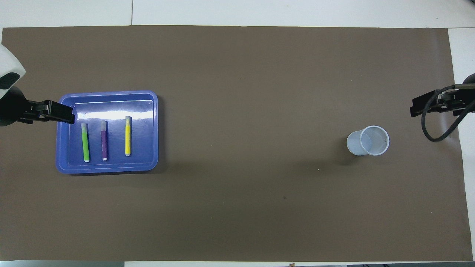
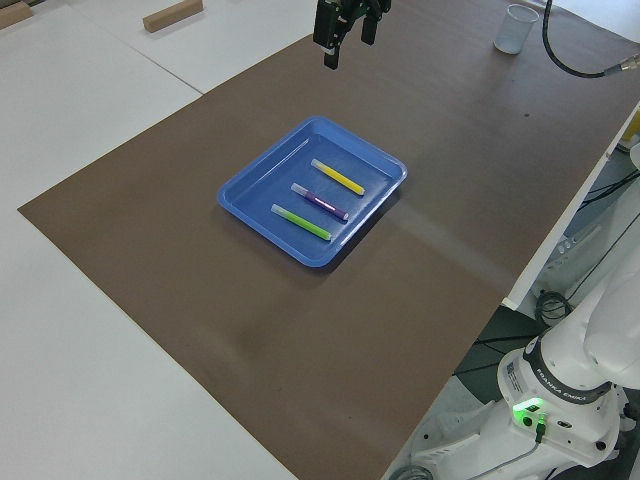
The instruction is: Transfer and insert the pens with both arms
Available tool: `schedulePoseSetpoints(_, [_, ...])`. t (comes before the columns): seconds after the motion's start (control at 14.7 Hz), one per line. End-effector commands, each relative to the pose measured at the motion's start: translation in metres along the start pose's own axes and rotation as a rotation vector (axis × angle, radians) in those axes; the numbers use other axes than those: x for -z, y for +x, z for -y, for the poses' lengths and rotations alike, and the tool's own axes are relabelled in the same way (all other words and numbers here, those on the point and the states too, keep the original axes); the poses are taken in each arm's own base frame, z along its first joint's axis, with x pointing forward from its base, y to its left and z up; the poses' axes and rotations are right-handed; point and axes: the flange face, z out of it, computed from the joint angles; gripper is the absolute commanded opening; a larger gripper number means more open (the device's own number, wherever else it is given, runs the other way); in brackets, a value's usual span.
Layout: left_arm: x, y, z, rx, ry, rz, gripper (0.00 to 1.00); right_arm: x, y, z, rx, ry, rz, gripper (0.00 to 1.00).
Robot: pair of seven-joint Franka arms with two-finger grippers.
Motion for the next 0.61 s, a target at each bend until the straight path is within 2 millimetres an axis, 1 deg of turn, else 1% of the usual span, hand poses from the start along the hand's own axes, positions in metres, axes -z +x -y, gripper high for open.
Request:
schedulePoseSetpoints(0.0, [0.0003,-0.0002,-0.0001,0.0,-0.002,-0.018,1.0,0.0,-0.0048,-0.0007,-0.012,0.016,0.001,1.0])
schedulePoseSetpoints(0.55, [0.0007,0.0008,0.0005,0.008,-0.003,-0.022,1.0,0.0,-0.0048,-0.0007,-0.012,0.016,0.001,1.0])
